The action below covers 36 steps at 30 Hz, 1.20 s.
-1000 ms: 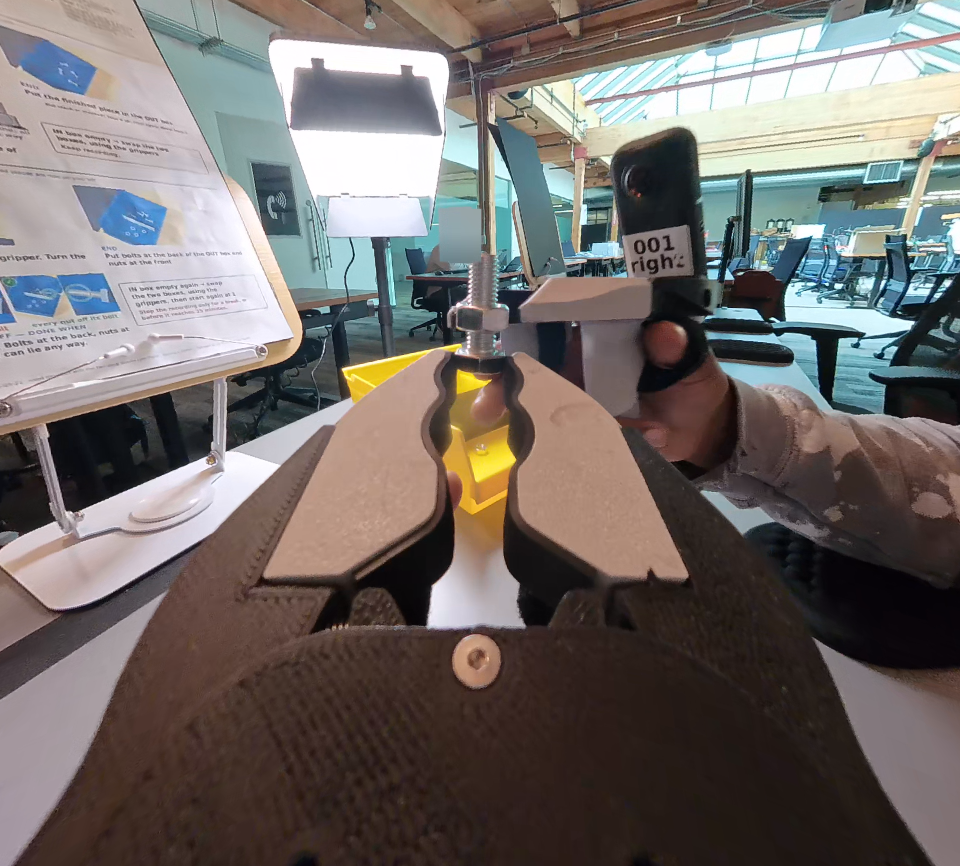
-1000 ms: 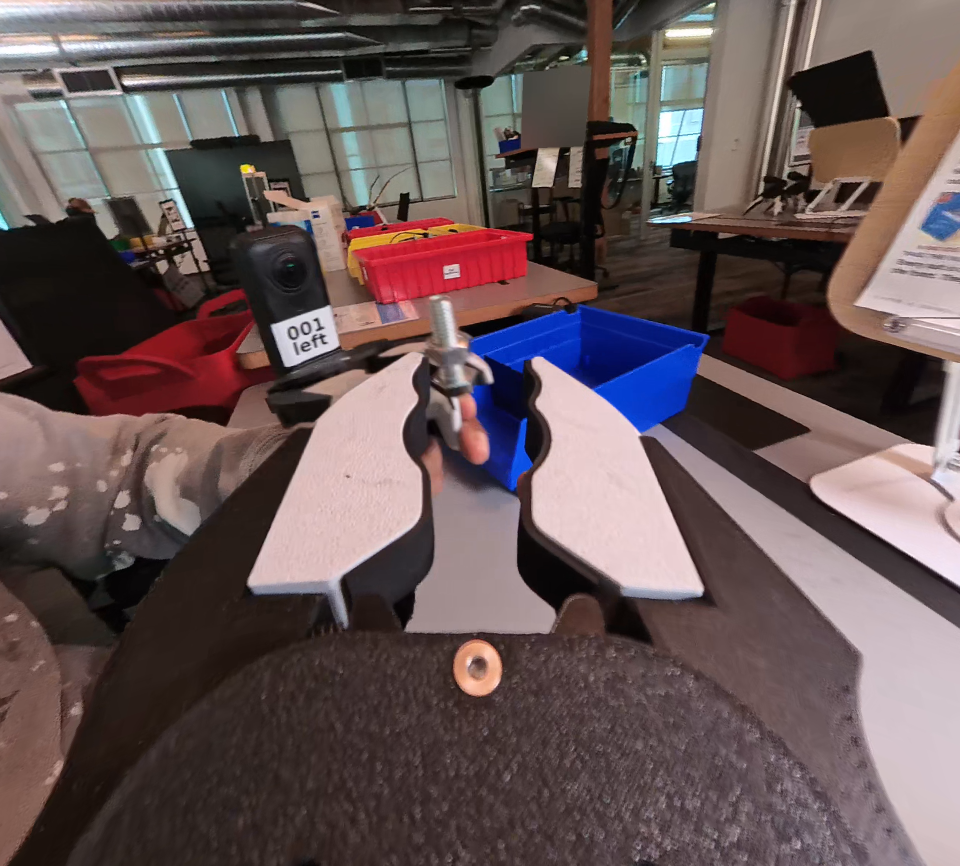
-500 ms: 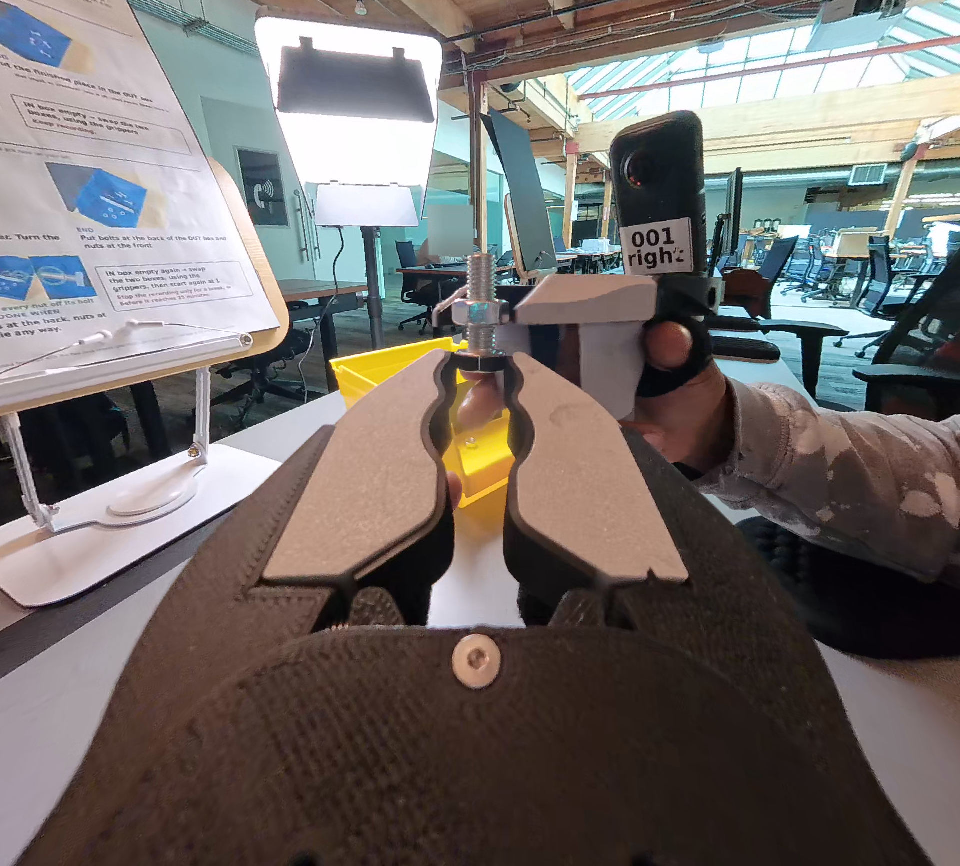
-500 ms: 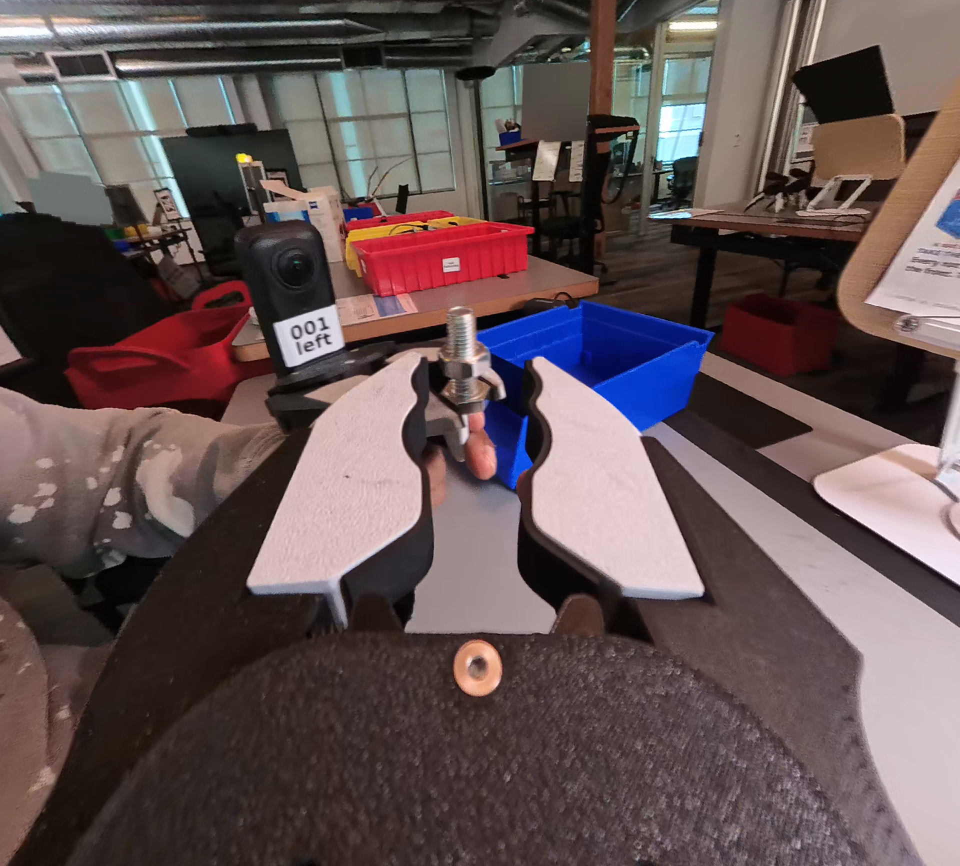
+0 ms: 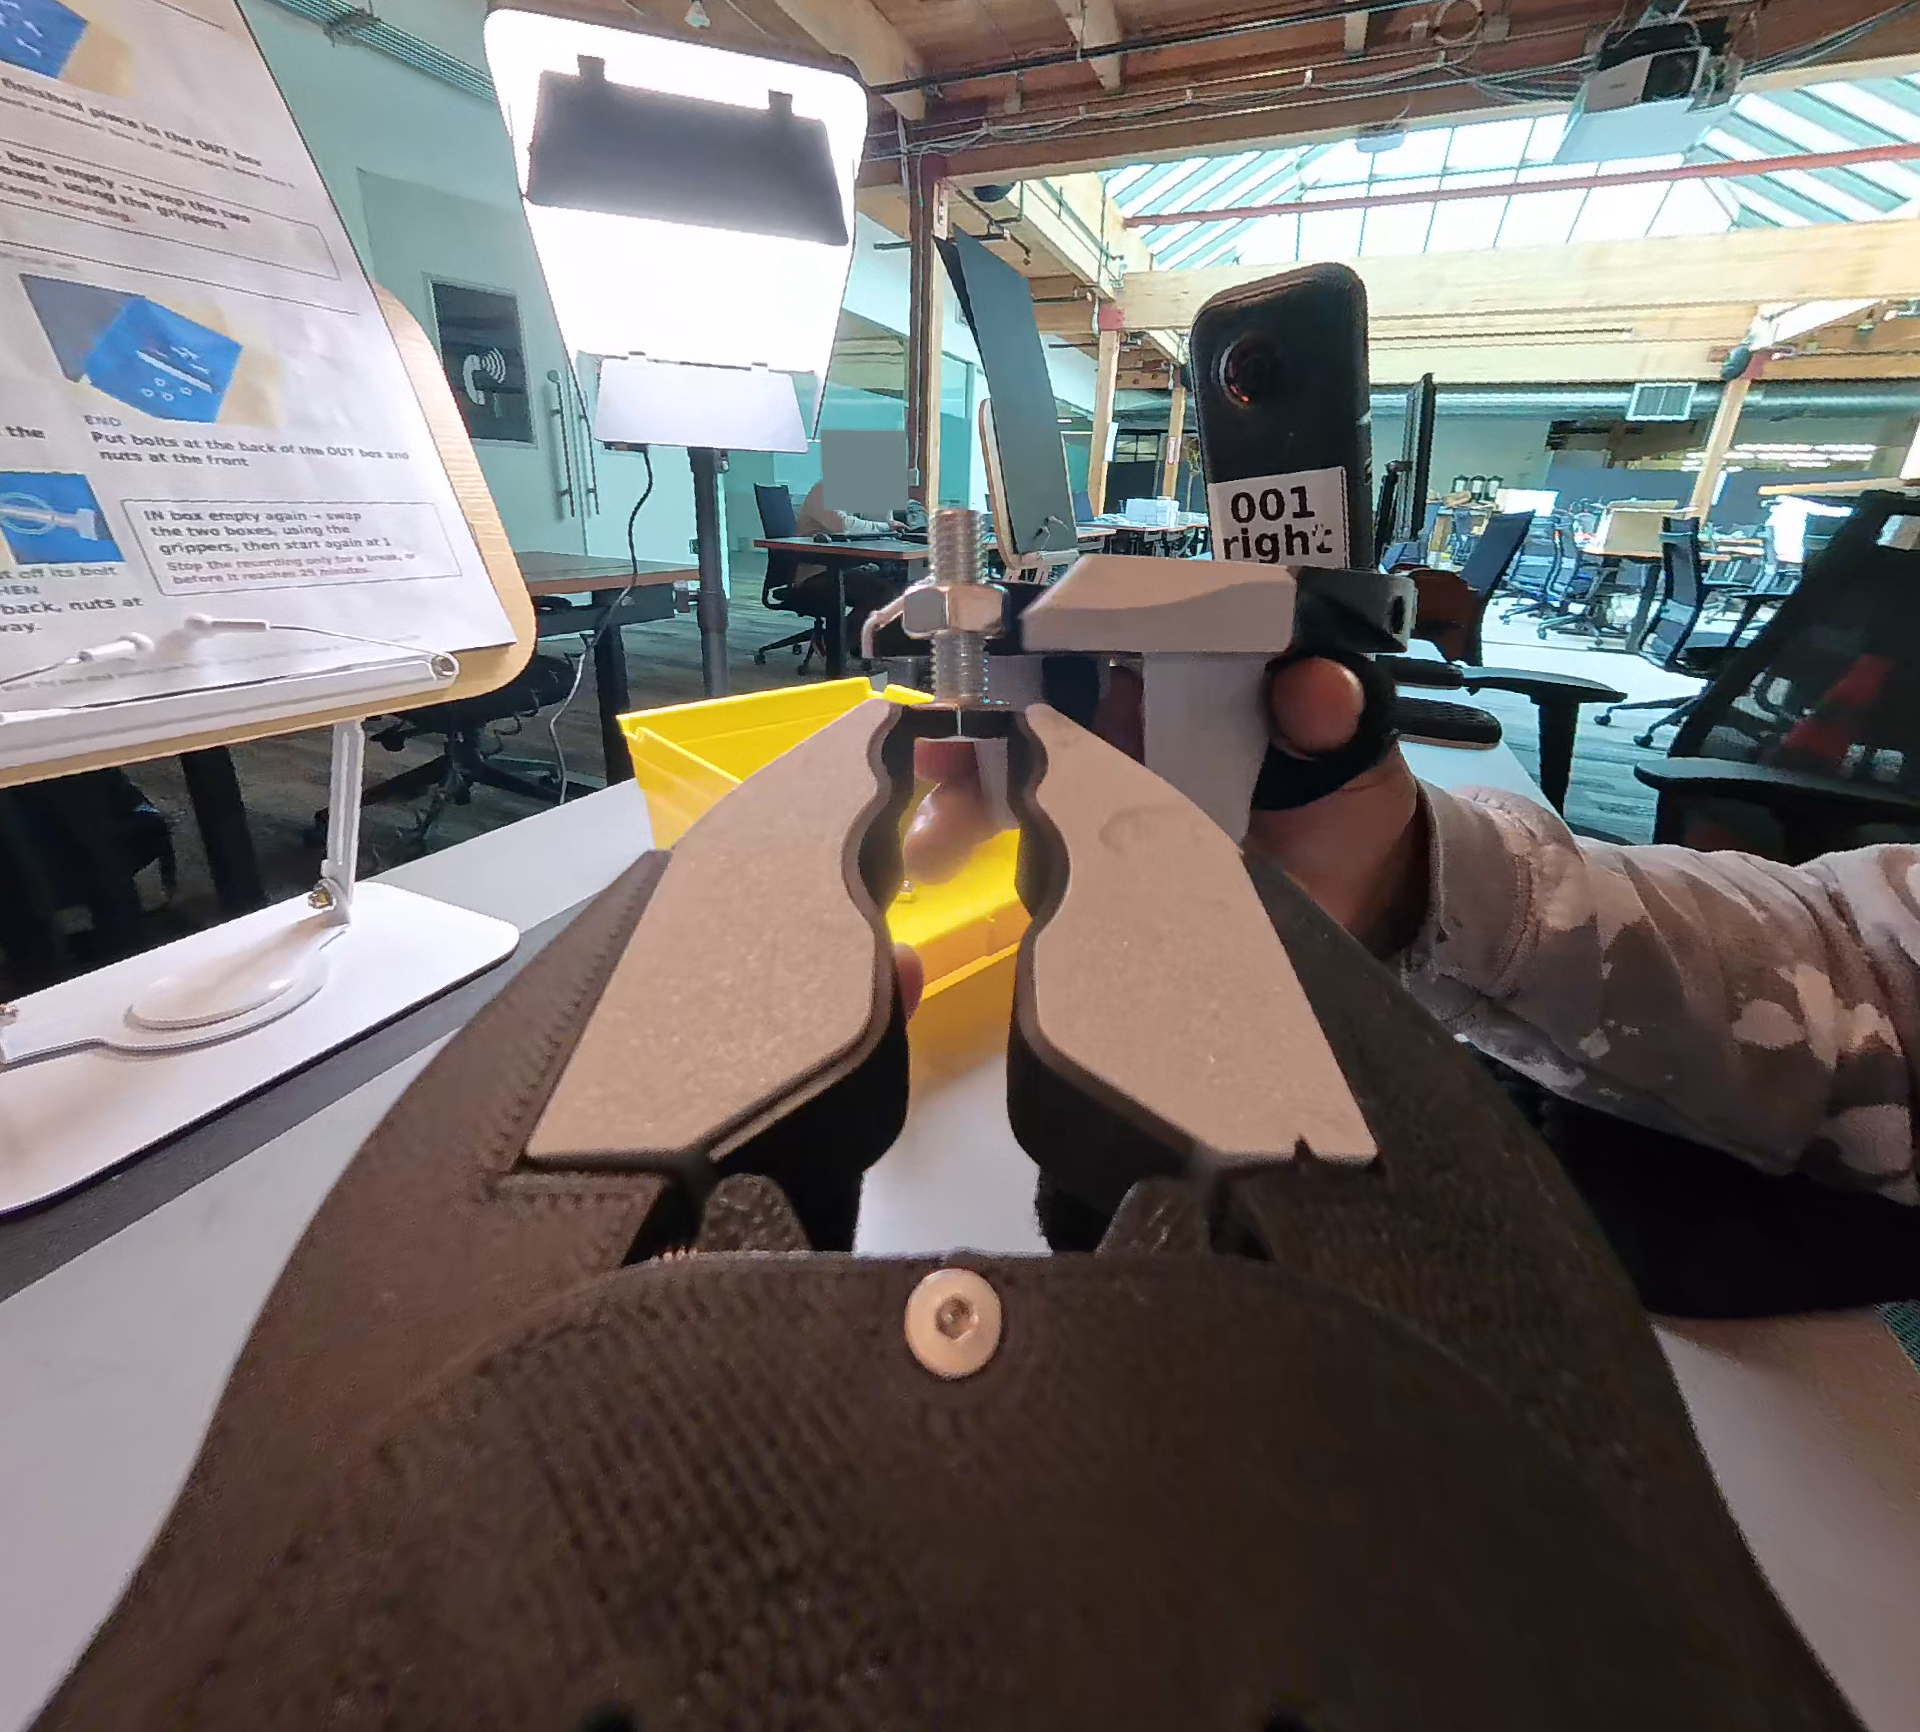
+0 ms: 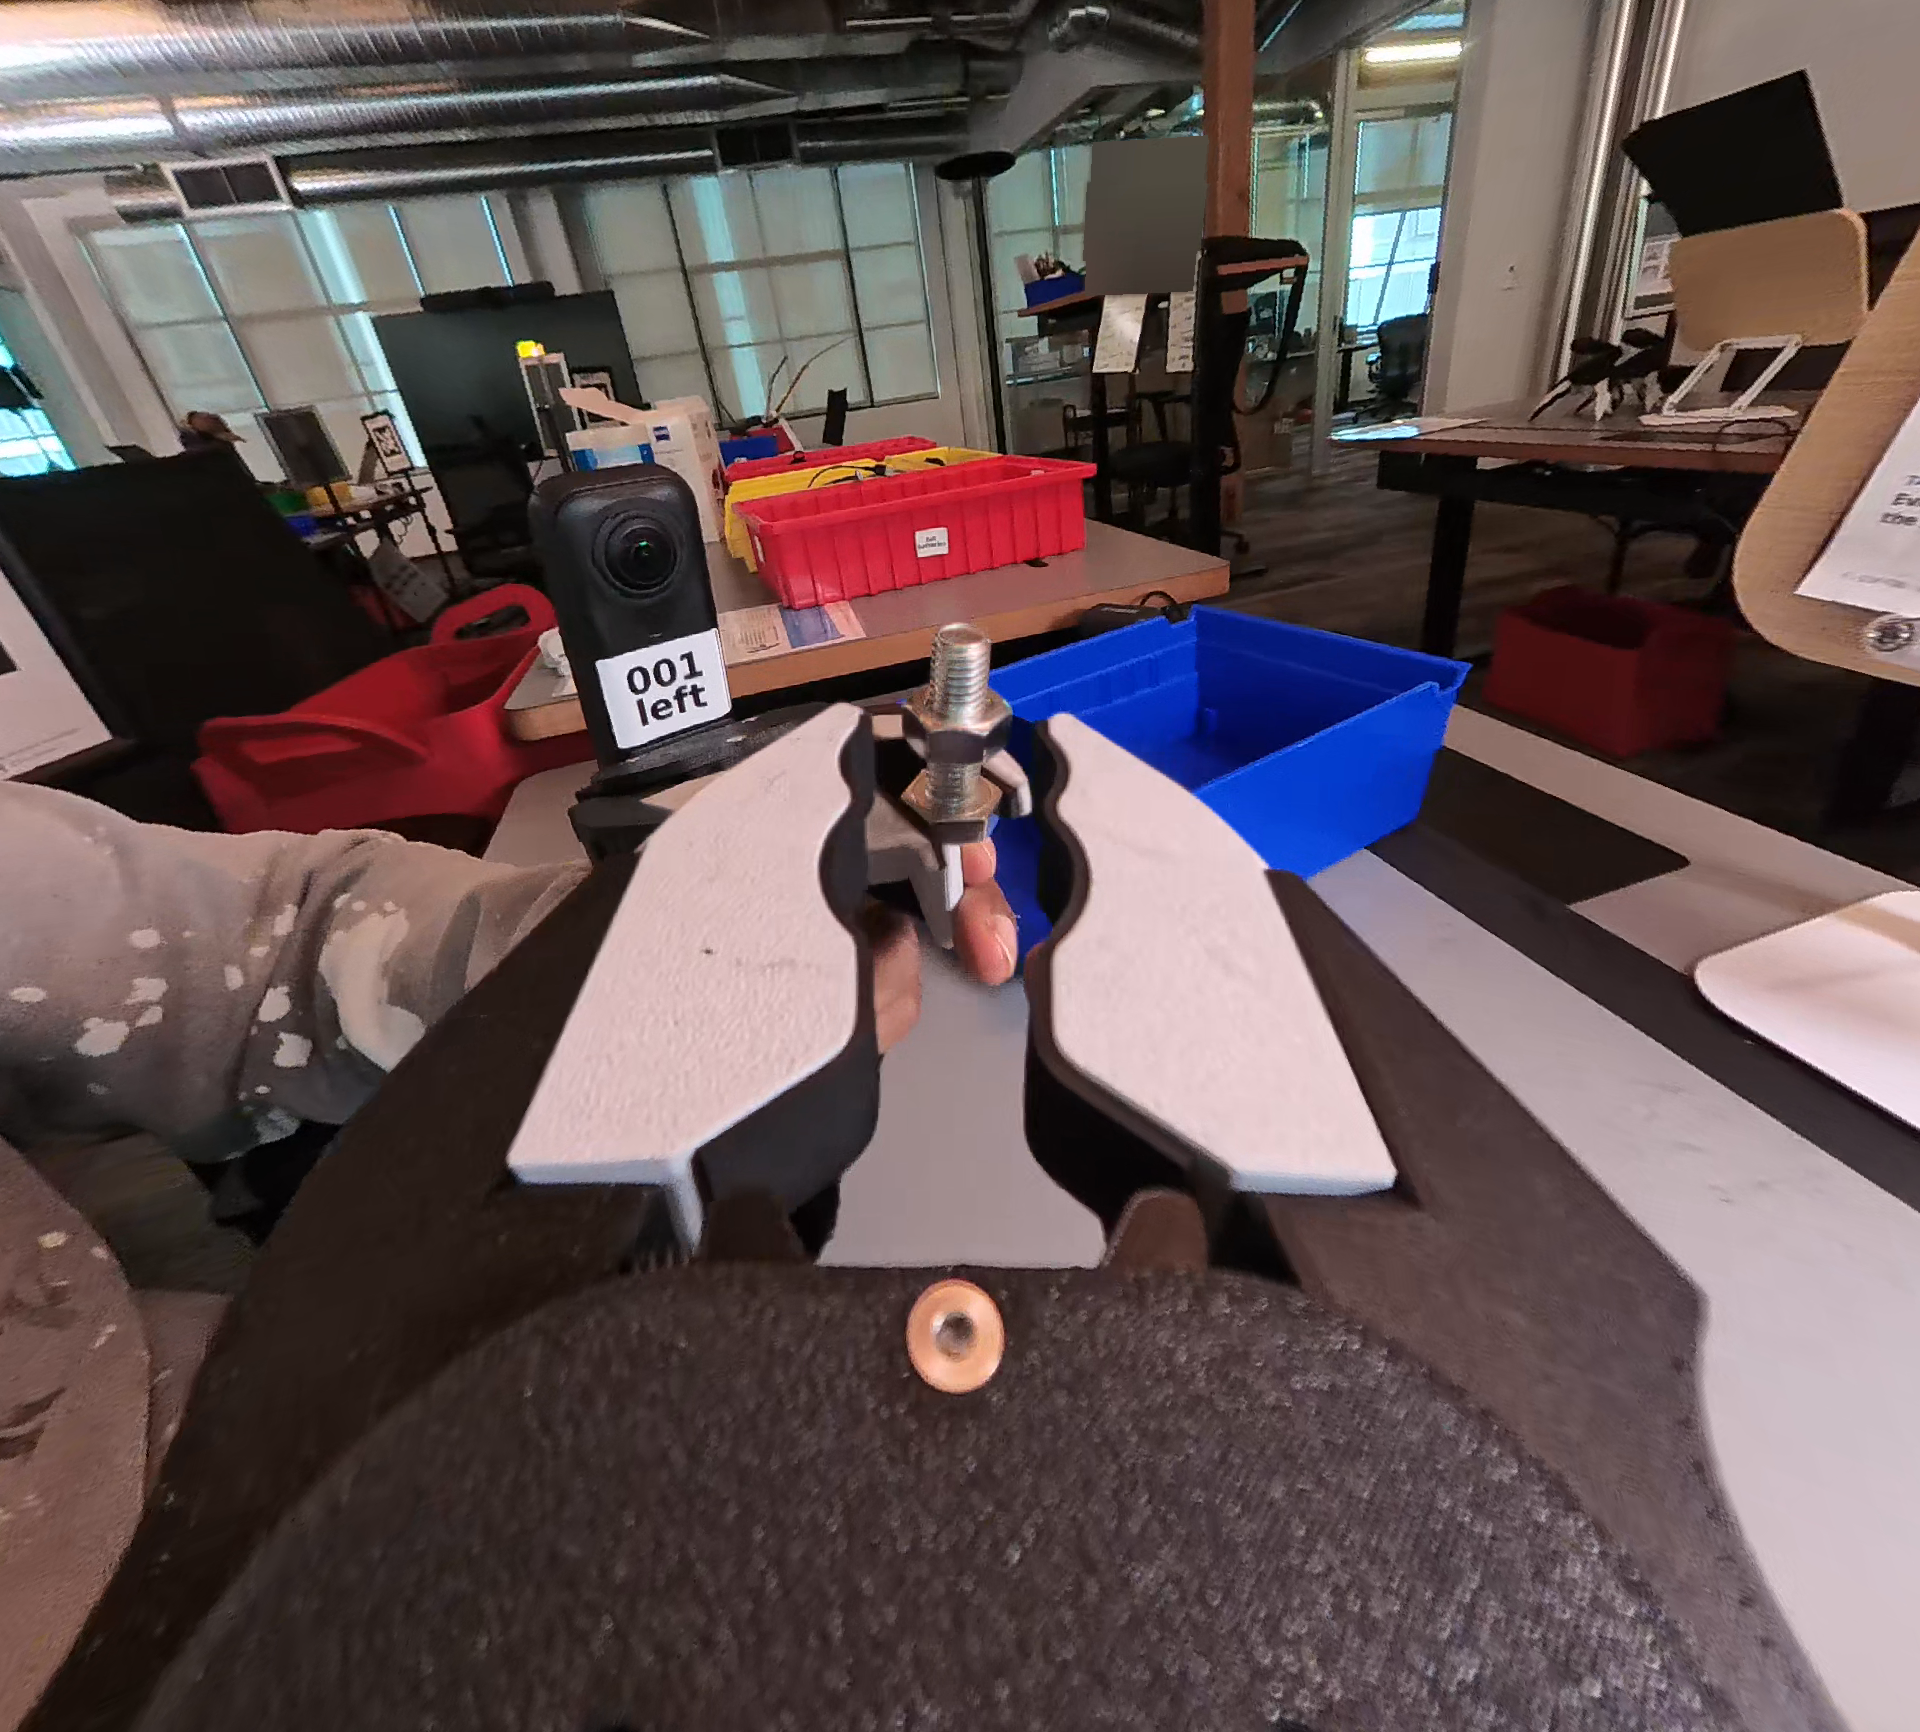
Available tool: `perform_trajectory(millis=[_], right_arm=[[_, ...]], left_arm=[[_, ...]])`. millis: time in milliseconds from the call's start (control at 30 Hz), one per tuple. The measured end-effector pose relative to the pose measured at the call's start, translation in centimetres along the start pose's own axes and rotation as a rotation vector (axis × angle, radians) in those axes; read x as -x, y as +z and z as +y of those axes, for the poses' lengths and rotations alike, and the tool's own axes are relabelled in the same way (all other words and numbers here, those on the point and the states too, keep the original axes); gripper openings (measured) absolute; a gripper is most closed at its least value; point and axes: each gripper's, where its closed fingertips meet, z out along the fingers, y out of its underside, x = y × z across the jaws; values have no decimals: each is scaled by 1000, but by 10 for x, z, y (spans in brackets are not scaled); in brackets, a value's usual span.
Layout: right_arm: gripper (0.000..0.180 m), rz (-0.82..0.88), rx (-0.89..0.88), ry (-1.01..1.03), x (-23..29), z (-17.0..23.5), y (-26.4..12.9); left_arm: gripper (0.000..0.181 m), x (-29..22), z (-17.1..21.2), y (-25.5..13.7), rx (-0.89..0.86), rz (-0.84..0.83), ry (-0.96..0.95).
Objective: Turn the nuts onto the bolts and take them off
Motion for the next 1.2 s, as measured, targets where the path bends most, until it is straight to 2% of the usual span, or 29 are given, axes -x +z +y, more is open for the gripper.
perform_trajectory(millis=[67, 267, 500, 600, 633, 667, 733, 933, 1000, 1067, 1133, 1200], right_arm=[[19, -3, 8, -12, 0, 1, -1], [19, -50, 103, -114, 2, 10, -8], [19, -151, 82, -78, 9, 11, -14], [23, -204, 57, -69, 13, 4, -20], [25, -178, 37, -71, 8, -1, -22], [11, -101, 2, -66, -7, -7, -26], [10, -41, -68, -19, -23, -19, -35], [35, -75, 12, -58, -1, -7, -19], [37, -56, 36, -69, 2, -3, -11], [36, 3, 38, -82, -7, -2, -11], [13, 92, 3, -50, -27, -7, -19], [14, 123, 0, -35, -38, -8, -26]], left_arm=[[19, -3, 3, 1, 10, 15, -10], [19, -9, 14, 5, 62, 93, -80], [18, -18, 14, 4, 70, 158, -103], [18, -24, 6, 2, 12, 170, -58], [18, -23, 1, 0, -14, 168, -62], [18, -23, -4, -2, -38, 179, -61], [18, -21, -9, -4, -48, 161, -39], [18, -7, 1, -2, -21, 76, -46], [18, -4, 4, -1, -7, 54, -38], [18, -4, 2, -1, -11, 42, -23], [18, -6, -5, -4, -42, 58, -23], [18, -6, -8, -4, -43, 51, -2]])
